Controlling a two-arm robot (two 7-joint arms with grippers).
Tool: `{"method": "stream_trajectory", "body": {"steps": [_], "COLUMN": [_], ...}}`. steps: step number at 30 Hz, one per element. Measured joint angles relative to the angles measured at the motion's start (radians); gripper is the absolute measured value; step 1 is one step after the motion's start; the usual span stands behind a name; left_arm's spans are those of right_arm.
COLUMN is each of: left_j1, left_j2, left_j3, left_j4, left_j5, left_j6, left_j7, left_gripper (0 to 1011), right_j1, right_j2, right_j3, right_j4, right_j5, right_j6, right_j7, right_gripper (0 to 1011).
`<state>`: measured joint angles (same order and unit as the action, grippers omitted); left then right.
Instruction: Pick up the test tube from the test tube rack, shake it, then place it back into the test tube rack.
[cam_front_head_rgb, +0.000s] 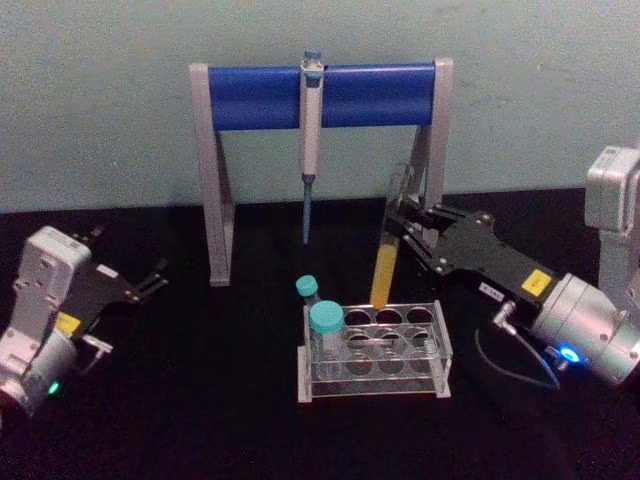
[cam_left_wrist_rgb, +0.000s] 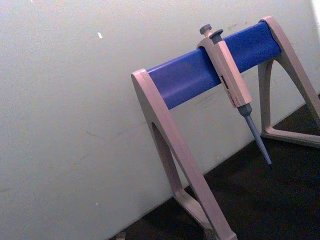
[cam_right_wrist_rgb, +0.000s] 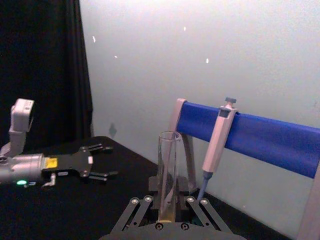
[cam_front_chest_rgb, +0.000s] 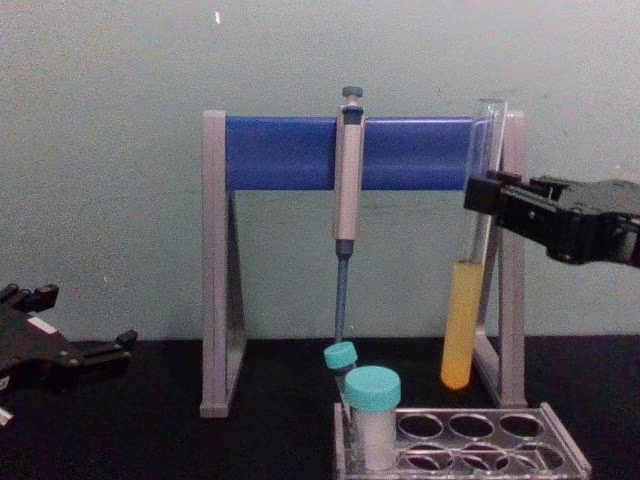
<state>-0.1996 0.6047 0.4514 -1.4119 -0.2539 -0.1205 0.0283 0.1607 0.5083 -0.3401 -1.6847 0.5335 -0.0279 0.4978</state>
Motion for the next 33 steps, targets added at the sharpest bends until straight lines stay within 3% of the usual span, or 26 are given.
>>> {"method": "stream_trajectory", "body": {"steps": [12, 33], "left_j1": [0.0, 0.0], "left_j2": [0.0, 0.0], "left_j3": [0.0, 0.0], "left_j4": [0.0, 0.0], "left_j5": [0.0, 0.0], "left_j6": [0.0, 0.0], "left_j7": [0.0, 0.0], "left_gripper": [1001, 1001], "right_j1": [-0.018, -0.005], "right_j2": [0.024, 0.011], "right_j3": [-0.026, -0.06], "right_j4": [0.004, 0.042], "right_j5": [0.021, 0.022], "right_j6": [-0.019, -0.019], "right_j7": [0.045, 0.039], "right_gripper": [221, 221]}}
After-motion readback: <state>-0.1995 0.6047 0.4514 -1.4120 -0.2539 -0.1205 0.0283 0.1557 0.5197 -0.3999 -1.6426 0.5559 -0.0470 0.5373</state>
